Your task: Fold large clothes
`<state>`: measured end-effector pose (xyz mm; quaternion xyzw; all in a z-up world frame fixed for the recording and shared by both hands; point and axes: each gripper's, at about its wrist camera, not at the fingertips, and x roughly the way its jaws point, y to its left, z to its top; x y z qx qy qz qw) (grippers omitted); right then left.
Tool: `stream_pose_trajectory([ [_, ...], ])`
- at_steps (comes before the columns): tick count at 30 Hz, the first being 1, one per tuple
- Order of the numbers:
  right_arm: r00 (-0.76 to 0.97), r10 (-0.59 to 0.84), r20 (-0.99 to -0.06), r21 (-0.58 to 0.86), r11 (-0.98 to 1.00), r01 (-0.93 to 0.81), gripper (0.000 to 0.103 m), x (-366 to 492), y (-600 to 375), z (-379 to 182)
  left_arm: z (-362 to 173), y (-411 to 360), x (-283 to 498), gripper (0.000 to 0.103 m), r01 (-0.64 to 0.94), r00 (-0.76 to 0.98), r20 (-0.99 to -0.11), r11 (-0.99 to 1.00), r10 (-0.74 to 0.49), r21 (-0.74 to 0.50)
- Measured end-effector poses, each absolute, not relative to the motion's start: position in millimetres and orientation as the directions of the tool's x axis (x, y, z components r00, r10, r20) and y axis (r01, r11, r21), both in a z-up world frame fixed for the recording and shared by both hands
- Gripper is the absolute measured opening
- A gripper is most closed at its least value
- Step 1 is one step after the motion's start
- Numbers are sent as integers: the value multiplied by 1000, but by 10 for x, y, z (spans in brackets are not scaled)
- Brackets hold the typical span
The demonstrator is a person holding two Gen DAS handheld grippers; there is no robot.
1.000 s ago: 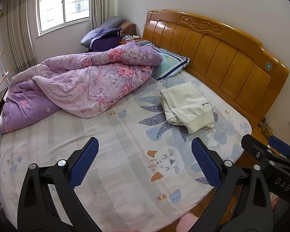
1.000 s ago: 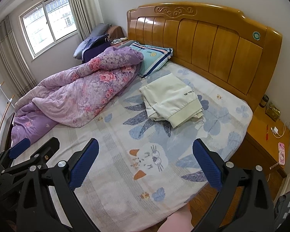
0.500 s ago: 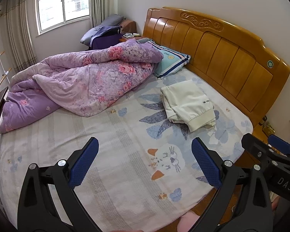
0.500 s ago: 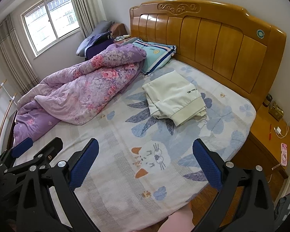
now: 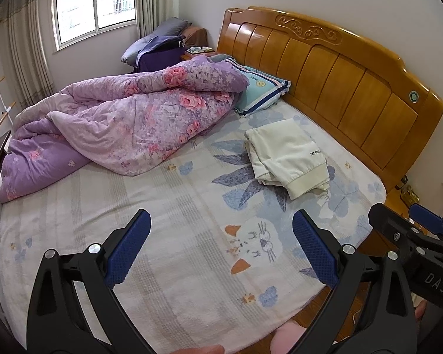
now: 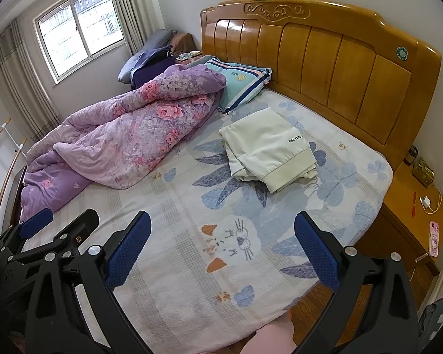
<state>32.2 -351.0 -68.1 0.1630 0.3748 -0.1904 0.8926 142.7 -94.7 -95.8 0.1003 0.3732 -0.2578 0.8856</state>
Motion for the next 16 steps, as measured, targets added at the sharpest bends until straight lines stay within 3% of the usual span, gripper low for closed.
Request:
stream_pose_trajectory([
  [16, 634, -213, -743, 138, 879, 457, 94, 419, -3550, -751, -1079, -974, 1510, 97, 533, 571, -736, 846, -365, -6],
])
